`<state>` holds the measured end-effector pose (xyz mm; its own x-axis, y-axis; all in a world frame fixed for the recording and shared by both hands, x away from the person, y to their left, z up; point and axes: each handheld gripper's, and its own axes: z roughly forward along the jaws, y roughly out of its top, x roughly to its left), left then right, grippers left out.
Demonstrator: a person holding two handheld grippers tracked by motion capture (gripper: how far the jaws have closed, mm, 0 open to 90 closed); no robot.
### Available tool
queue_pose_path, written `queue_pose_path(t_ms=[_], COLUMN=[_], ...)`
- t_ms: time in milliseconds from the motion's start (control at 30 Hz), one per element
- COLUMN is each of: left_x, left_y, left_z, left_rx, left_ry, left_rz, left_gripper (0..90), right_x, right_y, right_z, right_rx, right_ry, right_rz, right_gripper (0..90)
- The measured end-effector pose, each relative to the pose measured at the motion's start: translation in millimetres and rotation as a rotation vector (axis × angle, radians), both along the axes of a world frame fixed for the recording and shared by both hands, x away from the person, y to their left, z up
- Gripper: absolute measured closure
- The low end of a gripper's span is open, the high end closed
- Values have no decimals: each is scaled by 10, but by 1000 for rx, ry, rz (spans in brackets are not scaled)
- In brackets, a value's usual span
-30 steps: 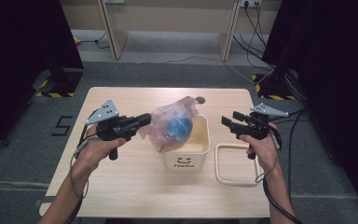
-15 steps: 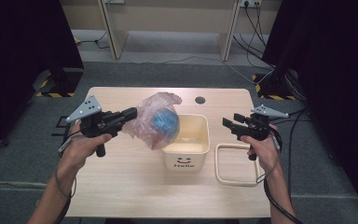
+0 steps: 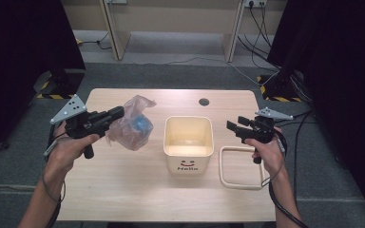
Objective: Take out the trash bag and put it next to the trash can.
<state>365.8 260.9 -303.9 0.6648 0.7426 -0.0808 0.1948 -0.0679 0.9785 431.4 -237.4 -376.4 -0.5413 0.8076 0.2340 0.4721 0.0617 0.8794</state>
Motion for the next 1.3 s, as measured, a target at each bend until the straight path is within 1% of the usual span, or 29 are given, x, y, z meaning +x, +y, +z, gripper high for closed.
queue_pose_path(t_ms=[33,67,167,233,267,400,433,467,500,533,633,700,800,833,867,900,967,1100,1133,1167,1267,1300], left_x=[28,28,81,141,141,216,251,251,278,278,327,340,382,398,406,422,427,439,440,437,426,409], left_y=[40,40,97,150,150,198,217,217,230,230,234,234,239,245,248,254,256,254,252,239,224,205], left_z=[-51,-51,-135,-221,-221,-321,-368,-368,-410,-410,-492,-514,-593,-633,-657,-717,-740,-799,-811,-840,-877,-922], left_rx=[4,4,12,17,17,21,20,20,32,32,59,62,79,85,83,85,87,93,99,116,120,124], left_ry=[12,12,28,48,48,64,70,70,73,73,74,74,81,89,94,104,105,94,93,90,96,103], left_rz=[18,18,49,74,74,103,114,114,129,129,152,156,173,178,180,183,184,186,184,180,171,162], left_gripper=[865,865,865,866,866,866,866,866,866,866,866,866,866,866,866,865,865,863,863,861,857,852], right_x=[1,1,0,-1,-1,-3,-6,-6,-12,-12,-19,-20,-21,-21,-23,-26,-28,-31,-31,-30,-31,-31], right_y=[-3,-3,-4,-7,-7,-21,-28,-28,-37,-37,-57,-61,-73,-77,-82,-88,-91,-97,-97,-92,-86,-82], right_z=[-5,-5,-12,-21,-21,-39,-50,-50,-60,-60,-95,-105,-133,-140,-146,-153,-157,-179,-179,-187,-190,-190], right_rx=[0,0,0,-2,-2,-6,-8,-8,-9,-9,-12,-13,-14,-15,-16,-16,-16,-18,-18,-19,-20,-22], right_ry=[3,3,6,9,9,13,15,15,18,18,29,32,41,42,44,47,48,55,55,56,59,58], right_rz=[-1,-1,0,0,0,0,0,0,0,0,-4,-4,-6,-7,-7,-8,-8,-6,-6,-3,0,2], right_gripper=[393,393,394,393,393,394,394,394,394,394,393,392,389,388,388,386,385,384,384,384,384,384])
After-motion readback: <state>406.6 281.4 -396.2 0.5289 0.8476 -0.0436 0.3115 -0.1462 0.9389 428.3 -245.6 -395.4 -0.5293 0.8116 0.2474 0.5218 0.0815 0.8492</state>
